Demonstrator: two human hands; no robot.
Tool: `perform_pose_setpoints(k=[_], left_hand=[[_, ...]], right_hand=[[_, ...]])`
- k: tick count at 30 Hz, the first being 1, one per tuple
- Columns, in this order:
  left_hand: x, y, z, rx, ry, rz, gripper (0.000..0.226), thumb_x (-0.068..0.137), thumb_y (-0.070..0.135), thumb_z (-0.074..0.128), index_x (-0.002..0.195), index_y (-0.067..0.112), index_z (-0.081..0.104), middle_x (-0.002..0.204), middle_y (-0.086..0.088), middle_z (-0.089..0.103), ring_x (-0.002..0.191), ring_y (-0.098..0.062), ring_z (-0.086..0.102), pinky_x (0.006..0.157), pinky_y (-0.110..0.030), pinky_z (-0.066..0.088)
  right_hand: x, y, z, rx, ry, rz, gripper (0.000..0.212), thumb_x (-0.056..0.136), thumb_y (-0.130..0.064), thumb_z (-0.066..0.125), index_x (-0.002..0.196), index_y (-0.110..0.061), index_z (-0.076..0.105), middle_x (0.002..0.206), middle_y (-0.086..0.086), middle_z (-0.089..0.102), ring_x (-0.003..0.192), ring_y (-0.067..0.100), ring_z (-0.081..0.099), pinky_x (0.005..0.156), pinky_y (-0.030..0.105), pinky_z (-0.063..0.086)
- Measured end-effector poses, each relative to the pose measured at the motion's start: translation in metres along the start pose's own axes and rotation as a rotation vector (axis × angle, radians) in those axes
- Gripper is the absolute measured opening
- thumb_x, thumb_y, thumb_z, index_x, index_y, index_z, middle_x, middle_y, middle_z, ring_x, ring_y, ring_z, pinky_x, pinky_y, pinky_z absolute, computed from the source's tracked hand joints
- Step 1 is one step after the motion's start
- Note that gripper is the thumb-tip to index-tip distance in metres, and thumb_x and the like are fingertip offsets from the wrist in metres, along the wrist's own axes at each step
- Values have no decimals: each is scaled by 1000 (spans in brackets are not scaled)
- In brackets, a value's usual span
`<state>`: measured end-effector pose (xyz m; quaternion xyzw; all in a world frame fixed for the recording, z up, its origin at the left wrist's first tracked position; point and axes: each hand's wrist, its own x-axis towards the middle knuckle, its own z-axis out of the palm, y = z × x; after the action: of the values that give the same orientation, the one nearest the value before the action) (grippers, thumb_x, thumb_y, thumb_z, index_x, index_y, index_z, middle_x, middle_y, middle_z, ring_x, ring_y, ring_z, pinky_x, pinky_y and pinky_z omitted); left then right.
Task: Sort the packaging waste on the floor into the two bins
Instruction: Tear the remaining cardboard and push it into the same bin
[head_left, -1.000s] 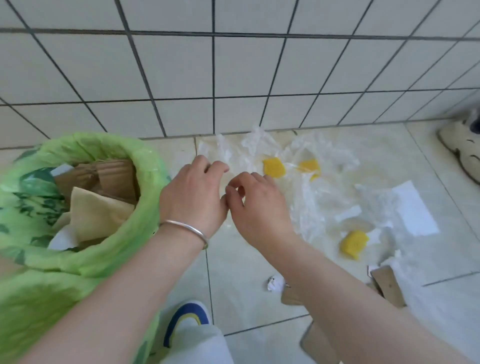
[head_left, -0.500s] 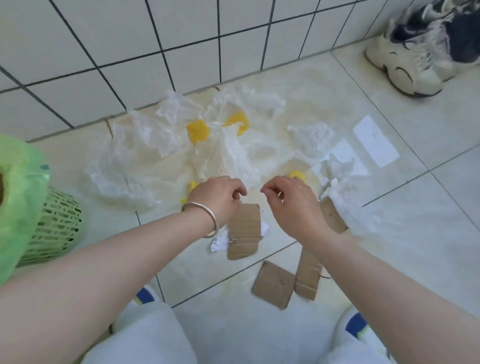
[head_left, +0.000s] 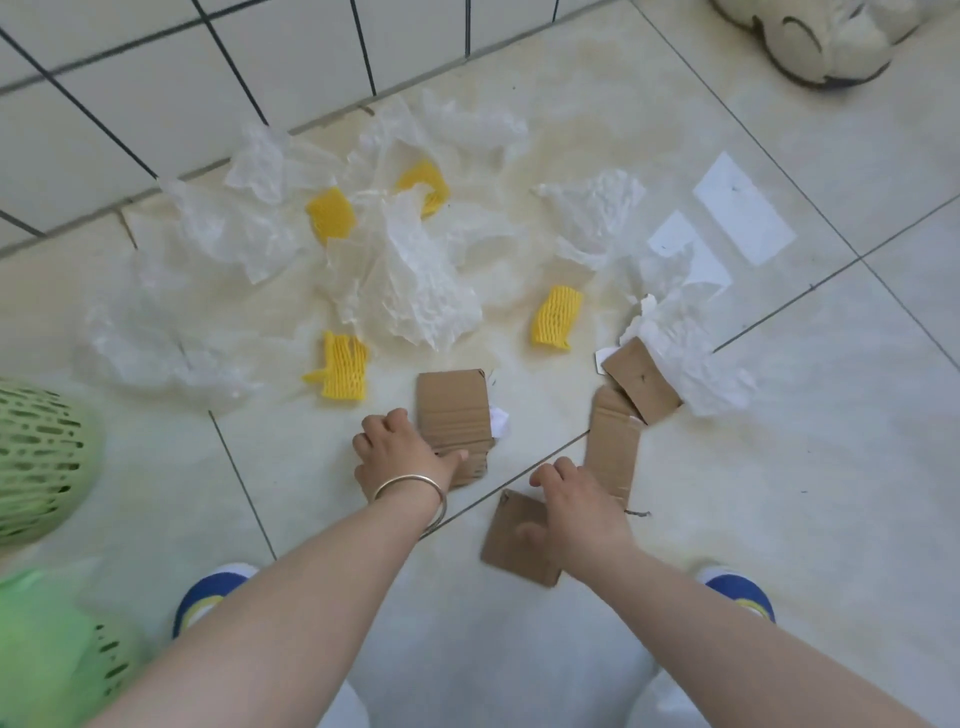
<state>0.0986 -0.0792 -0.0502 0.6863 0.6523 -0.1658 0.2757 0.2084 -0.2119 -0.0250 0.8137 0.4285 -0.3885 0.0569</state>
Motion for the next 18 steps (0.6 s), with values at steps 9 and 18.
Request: perform_pose_setpoints(k=[9, 18], left_hand=[[-1, -1, 7, -31, 15, 31, 73, 68, 42, 78, 123, 13, 39, 126, -10, 46, 117, -29, 51, 90, -37, 46], [2, 5, 2, -207, -199, -49, 37, 76, 39, 71, 105, 16, 69, 110, -9, 70, 105, -30, 62, 86, -31, 48]], right_hand=[[3, -7, 29, -156, 60, 32, 56, 78, -39, 68, 119, -16, 39, 117, 5, 47, 109, 24, 46, 88, 31, 38], [7, -3, 10, 349, -6, 167, 28, 84, -43, 61, 80, -16, 56, 94, 2, 48, 107, 24, 49, 79, 33, 42]])
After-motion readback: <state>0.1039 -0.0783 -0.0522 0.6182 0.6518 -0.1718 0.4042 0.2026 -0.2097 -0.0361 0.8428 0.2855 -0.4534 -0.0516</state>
